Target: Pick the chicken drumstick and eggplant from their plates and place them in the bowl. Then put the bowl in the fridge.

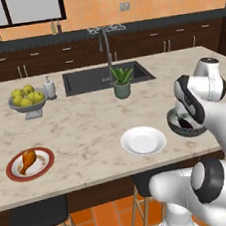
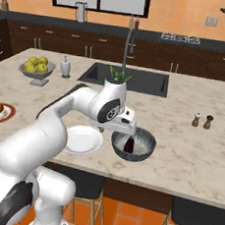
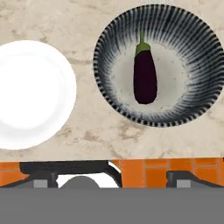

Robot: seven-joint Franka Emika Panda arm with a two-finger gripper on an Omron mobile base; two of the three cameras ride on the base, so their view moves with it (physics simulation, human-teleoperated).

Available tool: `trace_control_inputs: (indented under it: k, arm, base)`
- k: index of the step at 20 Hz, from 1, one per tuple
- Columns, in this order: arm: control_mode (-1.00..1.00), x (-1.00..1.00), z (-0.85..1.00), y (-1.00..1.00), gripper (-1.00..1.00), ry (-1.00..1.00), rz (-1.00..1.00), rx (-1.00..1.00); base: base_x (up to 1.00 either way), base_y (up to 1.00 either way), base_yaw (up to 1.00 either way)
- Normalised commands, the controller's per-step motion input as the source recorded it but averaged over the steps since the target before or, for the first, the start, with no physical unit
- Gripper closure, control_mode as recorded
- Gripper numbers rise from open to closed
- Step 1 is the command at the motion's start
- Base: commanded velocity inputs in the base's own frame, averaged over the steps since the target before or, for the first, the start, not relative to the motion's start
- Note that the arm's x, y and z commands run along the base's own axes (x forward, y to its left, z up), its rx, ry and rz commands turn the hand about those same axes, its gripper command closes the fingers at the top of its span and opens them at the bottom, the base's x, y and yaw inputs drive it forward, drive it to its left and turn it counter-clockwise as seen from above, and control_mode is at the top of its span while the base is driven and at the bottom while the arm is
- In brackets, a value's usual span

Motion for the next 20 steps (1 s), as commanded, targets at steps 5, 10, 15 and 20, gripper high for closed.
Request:
trace_control_inputs:
  k: [5, 10, 15, 20]
  arm:
    - [-1.00, -0.62, 0.25, 1.00, -1.00, -0.08, -0.03, -0.02]
    - [-1.00, -0.17, 0.07, 1.00, -1.00, -0.02, -0.09, 0.00]
    - [-1.00, 0.00, 0.09, 1.00, -1.00, 0.00, -0.08, 0.00]
    - [-1.00, 0.10, 0.07, 1.00, -1.00, 0.00, -0.01, 0.00]
  base:
    - [0.00, 0.00, 0.00]
    - [0.00, 0.00, 0.00]
    - [0.00, 0.00, 0.00]
    - [0.00, 0.00, 0.00]
